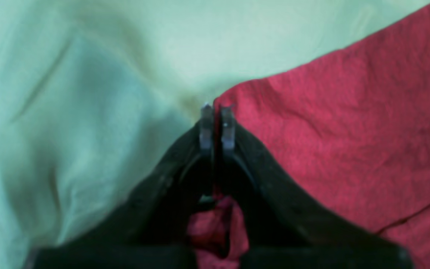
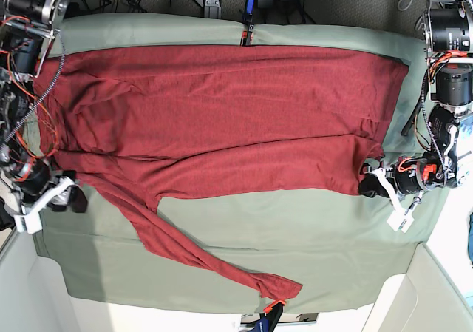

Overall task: Fold the T-shirt properly
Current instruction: 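Fold the grasped shirt half toward the robot with both grippers, then regrasp the shirt's lower half and fold it over toward the robot, then release the shirt with the right gripper and move it toward the sleeve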

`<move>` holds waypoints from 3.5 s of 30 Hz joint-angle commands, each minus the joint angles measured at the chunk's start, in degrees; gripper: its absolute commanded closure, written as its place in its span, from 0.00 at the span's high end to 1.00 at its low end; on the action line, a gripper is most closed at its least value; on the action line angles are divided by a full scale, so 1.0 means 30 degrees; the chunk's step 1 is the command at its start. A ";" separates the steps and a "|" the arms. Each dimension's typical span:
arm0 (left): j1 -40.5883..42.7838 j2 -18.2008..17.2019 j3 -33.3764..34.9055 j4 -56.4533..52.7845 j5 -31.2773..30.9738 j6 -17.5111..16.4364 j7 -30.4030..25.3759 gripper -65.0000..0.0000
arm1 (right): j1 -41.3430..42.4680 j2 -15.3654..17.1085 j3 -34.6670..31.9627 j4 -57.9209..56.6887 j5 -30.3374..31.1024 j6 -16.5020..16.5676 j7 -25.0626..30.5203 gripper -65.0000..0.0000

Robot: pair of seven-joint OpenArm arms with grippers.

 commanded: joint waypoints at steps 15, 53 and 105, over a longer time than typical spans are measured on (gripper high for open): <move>-0.0517 -0.0372 -0.0109 0.0284 -0.0313 -0.0259 -0.0262 0.00 | 0.3344 -0.0874 -0.5399 -0.7293 -0.3767 -0.1020 0.4648 0.49; 0.6295 -0.5238 -0.0131 1.0163 -0.1872 -0.0259 -0.0539 0.00 | -0.6375 0.0342 -0.1996 0.7664 0.0109 -0.0699 0.0765 0.00; 0.8626 -0.6455 -0.1144 1.0455 -0.6113 -0.0259 0.2645 0.40 | -0.9901 0.1326 0.1071 1.0542 0.3060 -0.0226 0.0350 0.53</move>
